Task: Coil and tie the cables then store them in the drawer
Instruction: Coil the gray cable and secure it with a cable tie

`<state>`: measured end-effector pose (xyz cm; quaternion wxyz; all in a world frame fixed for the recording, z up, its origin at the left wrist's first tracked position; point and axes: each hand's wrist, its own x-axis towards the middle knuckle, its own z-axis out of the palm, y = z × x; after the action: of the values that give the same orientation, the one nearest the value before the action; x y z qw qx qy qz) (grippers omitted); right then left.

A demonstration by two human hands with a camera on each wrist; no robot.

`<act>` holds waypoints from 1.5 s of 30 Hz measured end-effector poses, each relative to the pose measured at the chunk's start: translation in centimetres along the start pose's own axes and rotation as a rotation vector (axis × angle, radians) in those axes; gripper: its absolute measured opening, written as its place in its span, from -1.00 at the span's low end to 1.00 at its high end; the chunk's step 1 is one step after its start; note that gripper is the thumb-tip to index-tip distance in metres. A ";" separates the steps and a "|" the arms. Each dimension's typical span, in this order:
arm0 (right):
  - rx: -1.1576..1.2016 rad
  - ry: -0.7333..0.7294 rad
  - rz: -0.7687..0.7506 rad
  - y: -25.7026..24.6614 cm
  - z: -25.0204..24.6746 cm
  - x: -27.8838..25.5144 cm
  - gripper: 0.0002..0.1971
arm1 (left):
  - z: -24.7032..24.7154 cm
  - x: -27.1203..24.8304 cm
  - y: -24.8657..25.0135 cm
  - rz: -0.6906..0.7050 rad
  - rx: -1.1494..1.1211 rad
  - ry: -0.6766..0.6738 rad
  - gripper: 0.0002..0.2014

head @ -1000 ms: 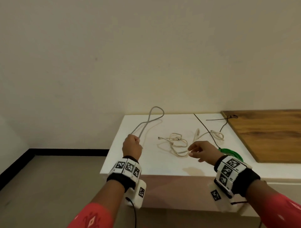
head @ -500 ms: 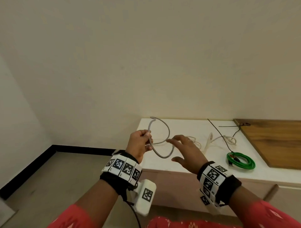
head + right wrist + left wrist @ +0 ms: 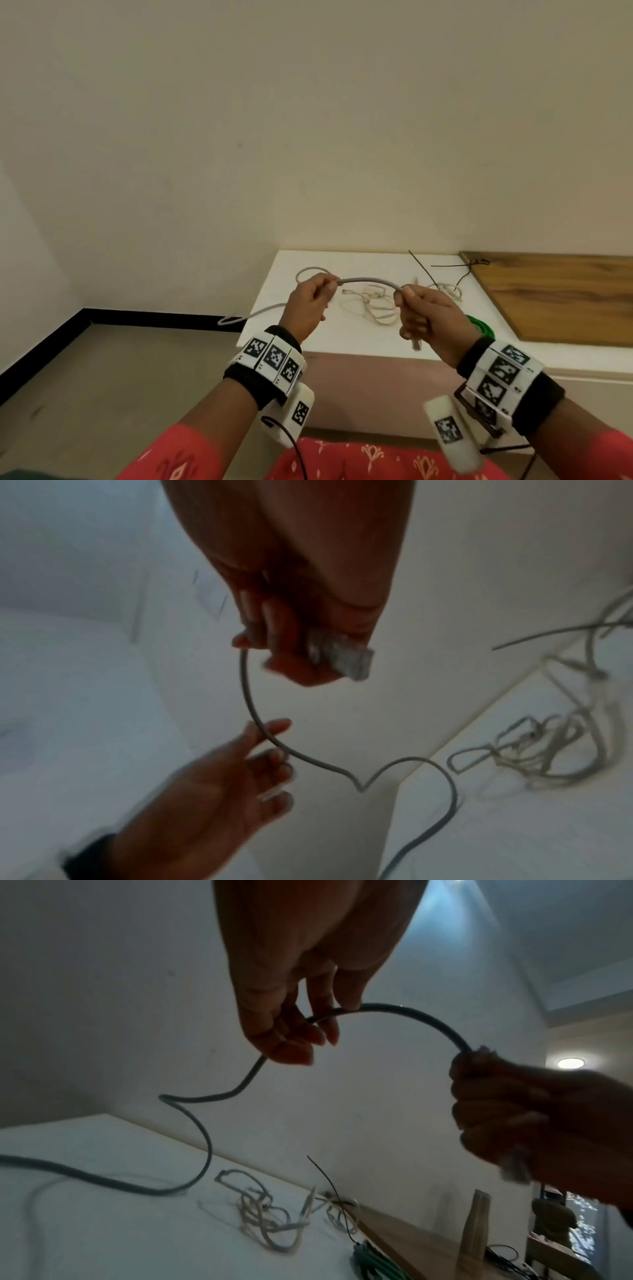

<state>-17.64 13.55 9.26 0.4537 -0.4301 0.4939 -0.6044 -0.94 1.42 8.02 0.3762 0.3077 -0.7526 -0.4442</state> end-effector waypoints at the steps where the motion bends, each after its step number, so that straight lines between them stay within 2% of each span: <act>1: 0.158 -0.005 0.064 -0.7 -0.1 -0.4 -0.68 | 0.6 0.0 -0.2 0.022 0.049 -0.002 -0.83; 3: 0.419 -0.061 0.104 -1.7 -0.4 -1.0 -0.77 | 1.8 0.4 -0.5 0.082 0.205 0.043 -0.77; 5: 0.541 -0.164 0.054 -2.3 -0.6 -1.4 -0.89 | 3.0 0.7 -0.4 0.113 0.321 0.081 -0.67; 8: 0.622 -0.237 -0.103 -3.0 -1.0 -1.7 -0.90 | 4.8 0.5 0.3 -0.004 0.100 -0.105 -0.71; 9: 0.639 -0.214 -0.160 -3.5 -1.1 -1.8 -0.98 | 5.5 0.2 0.2 -0.042 0.051 -0.175 -0.70; 10: 0.647 -0.154 -0.207 -3.9 -1.3 -1.7 -0.91 | 5.9 -0.1 -0.1 -0.054 0.074 -0.233 -0.69; 12: 0.628 -0.046 -0.250 -4.2 -1.9 -1.6 -0.85 | 6.9 -0.9 -0.9 -0.010 0.215 -0.299 -0.71; 15: 0.508 0.063 -0.274 -3.0 -2.6 -1.3 -0.95 | 8.2 -2.0 -0.9 0.133 0.457 -0.333 -0.74; 18: 0.368 0.087 -0.294 -1.1 -3.2 -1.0 -0.79 | 9.1 -2.7 0.0 0.269 0.743 -0.373 -0.70; 20: 0.295 0.112 -0.314 -0.5 -3.4 -0.8 -0.78 | 9.2 -3.0 0.5 0.362 0.837 -0.394 -0.68; 22: 0.221 0.160 -0.319 -0.2 -3.6 -0.6 -0.92 | 9.0 -3.2 0.9 0.443 0.868 -0.394 -0.64; 24: 0.121 0.193 -0.286 0.2 -3.7 -0.6 -0.79 | 8.9 -3.1 0.7 0.533 0.889 -0.380 -0.52; 25: 0.082 0.193 -0.269 0.3 -3.7 -0.7 -0.77 | 8.7 -3.0 0.8 0.555 0.904 -0.365 -0.52; 30: 0.035 0.153 -0.212 0.6 -3.5 -0.9 -0.78 | 8.1 -3.0 1.1 0.617 0.996 -0.354 -0.66; 33: 0.145 0.152 -0.182 0.5 -3.7 -0.9 -0.75 | 7.8 -3.2 1.1 0.595 0.967 -0.354 -0.79; 37: 0.292 0.152 -0.145 0.4 -4.1 -1.0 -0.76 | 7.2 -3.2 1.0 0.577 0.958 -0.344 -0.82; 42: 0.090 0.143 -0.089 1.0 -3.5 -1.1 -0.75 | 6.8 -3.2 1.5 0.609 1.015 -0.398 -0.82; 45: -0.013 0.145 -0.064 1.4 -3.2 -1.2 -0.74 | 6.7 -3.4 1.9 0.650 1.062 -0.394 -0.92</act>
<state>-20.32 15.22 7.31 0.3945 -0.4039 0.5153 -0.6448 -5.03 7.88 6.56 0.1430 0.1212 -0.9793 0.0761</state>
